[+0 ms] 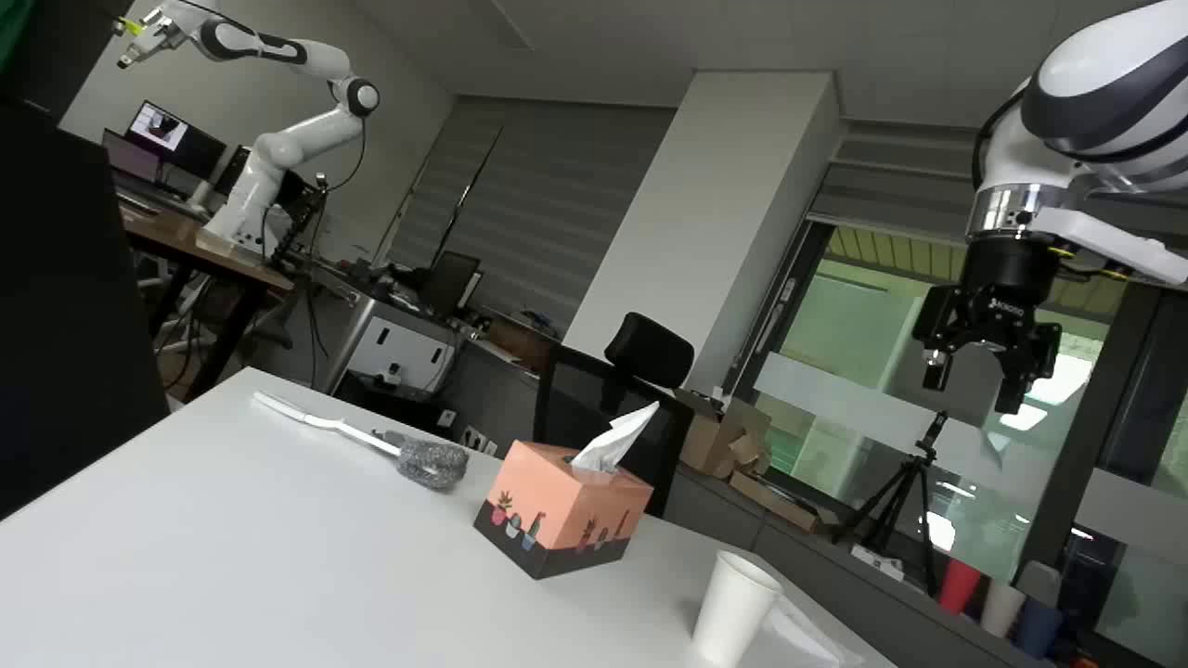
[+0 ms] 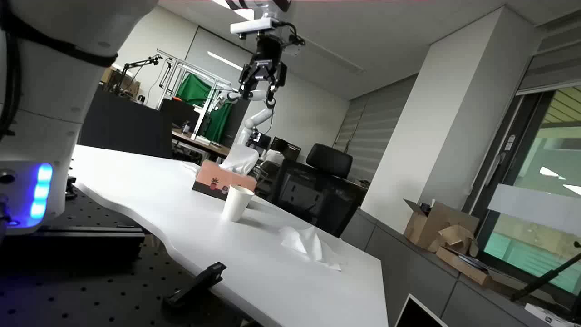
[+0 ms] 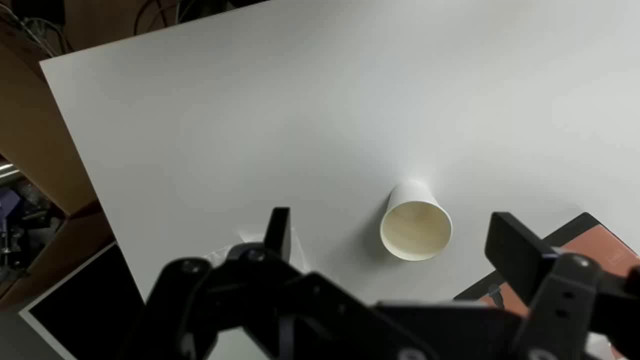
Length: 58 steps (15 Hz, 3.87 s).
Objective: Remove a tissue from the box and put it on the table
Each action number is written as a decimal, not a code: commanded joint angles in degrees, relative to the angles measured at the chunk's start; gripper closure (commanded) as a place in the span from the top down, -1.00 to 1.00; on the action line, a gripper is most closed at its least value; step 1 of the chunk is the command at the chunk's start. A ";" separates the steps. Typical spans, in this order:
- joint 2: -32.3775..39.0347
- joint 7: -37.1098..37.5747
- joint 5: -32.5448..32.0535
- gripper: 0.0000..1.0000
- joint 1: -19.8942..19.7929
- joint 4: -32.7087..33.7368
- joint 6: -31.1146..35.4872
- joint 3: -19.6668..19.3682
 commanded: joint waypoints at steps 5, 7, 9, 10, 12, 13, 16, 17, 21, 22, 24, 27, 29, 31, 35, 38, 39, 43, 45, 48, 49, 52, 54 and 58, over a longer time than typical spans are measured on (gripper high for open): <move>0.06 0.32 -0.39 1.00 0.92 0.11 -0.19 -0.81; 0.06 0.32 -0.39 1.00 0.92 0.11 -0.19 -0.81; 0.06 0.32 -0.39 1.00 0.92 0.11 -0.19 -0.81; 0.06 0.32 -0.39 1.00 0.92 0.11 -0.19 -0.81; 0.05 0.32 -0.39 1.00 0.92 0.11 -0.19 -0.81; 0.06 0.32 -0.39 1.00 0.92 0.11 -0.18 -0.81; 0.06 0.32 -0.39 1.00 0.92 0.11 -0.18 -0.81; 0.06 0.32 -0.39 1.00 0.92 0.11 -0.18 -0.81; 0.76 1.27 -0.63 1.00 0.60 0.47 1.38 -0.76; 1.75 2.50 -0.64 1.00 0.26 1.10 3.28 -0.72; 4.28 3.98 -0.57 1.00 -0.08 2.56 7.54 -0.61; 8.95 6.73 -0.64 1.00 -0.32 4.79 15.98 -0.13; 13.13 9.07 -0.69 1.00 -0.35 7.15 21.16 0.29; 17.79 11.67 -1.01 1.00 -0.16 10.46 24.53 0.80; 27.57 18.64 -3.26 1.00 1.27 19.12 26.87 1.62; 34.67 23.68 -4.61 1.00 4.40 26.73 25.22 1.05; 36.95 25.25 -4.92 1.00 5.81 29.35 24.66 0.75; 44.42 27.11 -4.25 1.00 11.13 38.37 20.89 -0.55; 41.71 24.28 -2.62 1.00 11.37 33.32 24.37 -1.40; 41.90 24.13 -2.69 1.00 11.75 33.09 24.56 -2.04; 41.82 24.03 -2.71 1.00 11.69 33.09 24.56 -2.21; 41.71 24.02 -2.72 1.00 11.65 33.06 24.56 -2.29; 41.70 24.02 -2.73 1.00 11.65 33.04 24.55 -2.29; 42.29 25.39 -3.21 1.00 11.98 33.84 24.43 -2.62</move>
